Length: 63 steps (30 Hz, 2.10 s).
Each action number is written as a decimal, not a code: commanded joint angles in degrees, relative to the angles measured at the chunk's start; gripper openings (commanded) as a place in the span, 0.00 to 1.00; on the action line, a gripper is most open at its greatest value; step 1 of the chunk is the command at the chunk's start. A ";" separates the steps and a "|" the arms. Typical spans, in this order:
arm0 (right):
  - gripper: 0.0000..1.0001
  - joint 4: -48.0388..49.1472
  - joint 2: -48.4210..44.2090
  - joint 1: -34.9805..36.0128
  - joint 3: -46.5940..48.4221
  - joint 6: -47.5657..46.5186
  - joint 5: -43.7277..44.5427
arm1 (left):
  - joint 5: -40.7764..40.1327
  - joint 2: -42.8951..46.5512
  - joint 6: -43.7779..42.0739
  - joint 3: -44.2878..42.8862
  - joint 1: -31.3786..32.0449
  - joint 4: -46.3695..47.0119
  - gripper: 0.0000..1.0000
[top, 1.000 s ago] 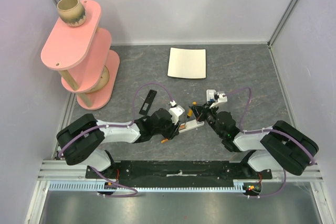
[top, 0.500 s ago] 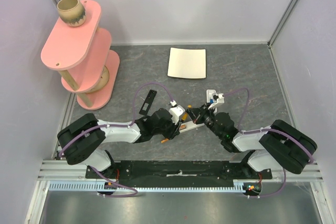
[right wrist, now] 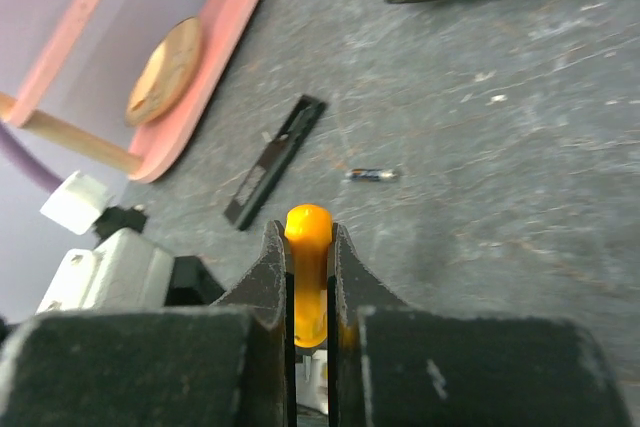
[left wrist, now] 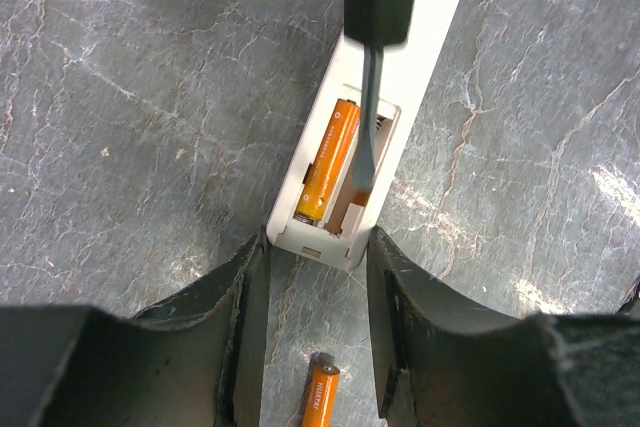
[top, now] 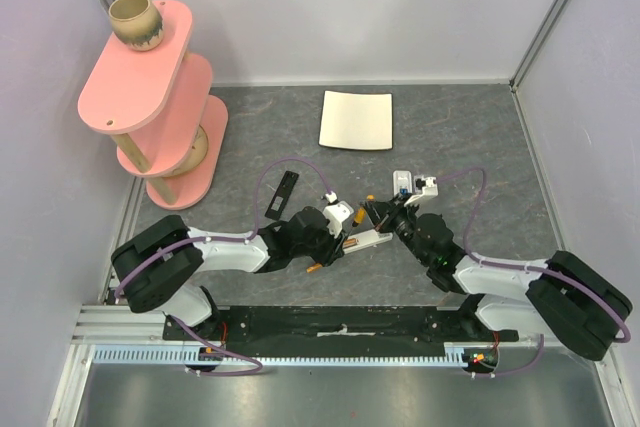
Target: Unload the batteries from the remote control
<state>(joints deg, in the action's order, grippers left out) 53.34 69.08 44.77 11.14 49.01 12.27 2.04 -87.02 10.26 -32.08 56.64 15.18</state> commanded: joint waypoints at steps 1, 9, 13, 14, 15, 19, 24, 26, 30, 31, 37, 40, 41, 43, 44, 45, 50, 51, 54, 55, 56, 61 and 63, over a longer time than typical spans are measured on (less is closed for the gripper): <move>0.00 -9.12 -2.54 -0.21 2.57 -6.74 11.10 | 0.59 -1.39 0.81 0.96 0.22 -2.96 0.02; 0.00 -9.14 -0.35 -0.13 2.58 -7.88 14.09 | 0.51 -1.66 0.90 0.87 0.22 -3.05 0.02; 0.00 -7.64 1.75 -0.13 2.40 -7.18 13.13 | 0.51 -1.83 0.81 0.87 0.14 -3.14 0.02; 0.00 -7.38 2.02 -0.21 2.31 -7.00 12.95 | 0.42 -1.75 0.81 0.96 0.22 -3.14 0.02; 0.00 -7.38 2.11 -0.13 2.40 -6.74 12.78 | 0.42 -1.83 0.81 0.87 0.14 -3.05 0.02; 0.00 -6.94 2.73 -0.13 1.96 -6.12 11.81 | 0.33 -1.92 0.90 0.79 0.22 -3.05 0.02; 0.00 -5.36 4.22 -0.21 1.61 -4.90 10.06 | 0.33 -2.27 0.90 0.61 0.22 -3.05 0.02; 0.00 -4.74 5.01 -0.04 1.26 -4.10 9.26 | 0.33 -2.45 0.90 0.61 0.14 -2.96 0.02; 0.00 -3.60 5.45 0.05 0.82 -2.70 7.42 | 0.15 -2.45 1.16 0.79 0.14 -2.79 0.02; 0.00 -3.60 5.45 0.05 0.82 -2.52 7.15 | 0.15 -2.36 1.08 0.87 0.14 -2.79 0.02; 0.00 -0.71 7.47 0.05 0.03 0.82 4.09 | 0.07 -2.45 1.16 0.61 0.14 -2.70 0.02; 0.00 1.93 9.67 0.14 -0.15 2.57 2.85 | 0.07 -2.54 1.08 0.61 0.14 -2.79 0.02; 0.00 3.33 10.19 0.14 -0.15 3.01 2.67 | 0.07 -2.36 1.16 0.61 0.22 -2.79 0.02; 0.00 4.49 10.99 -0.04 -0.24 4.07 2.06 | 0.07 -2.36 1.25 0.79 0.14 -2.70 0.02; 0.00 5.27 11.08 0.14 -0.24 4.51 1.53 | 0.07 -2.27 1.25 0.79 0.14 -2.79 0.02; 0.00 5.72 11.16 0.14 -0.24 4.95 1.18 | 0.07 -2.36 1.34 0.87 0.22 -2.79 0.02; 0.00 6.25 10.29 0.14 0.20 7.06 -0.85 | -0.11 -2.62 1.25 0.79 0.14 -2.52 0.02; 0.00 6.07 9.68 0.14 0.11 7.23 -0.93 | -0.20 -2.54 1.25 0.79 0.22 -2.61 0.02; 0.00 5.28 8.27 0.05 0.11 7.32 -0.85 | 0.06 -2.54 1.34 0.70 0.22 -2.61 0.02; 0.00 5.11 7.83 0.05 0.11 7.24 -0.85 | -0.02 -2.62 1.34 0.70 0.22 -2.61 0.02; 0.00 4.41 7.39 0.14 0.11 7.06 -0.67 | -0.02 -2.63 1.25 0.70 0.14 -2.52 0.02; 0.00 0.63 4.32 0.05 0.38 5.48 0.64 | 0.24 -2.89 1.34 0.70 0.22 -2.44 0.02; 0.00 -0.95 2.56 0.05 0.55 4.25 1.35 | 0.33 -2.98 1.43 0.52 0.22 -2.52 0.02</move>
<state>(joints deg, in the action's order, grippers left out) 54.33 75.16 44.73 11.49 53.67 12.53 2.02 -87.61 10.35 -32.08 56.64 16.27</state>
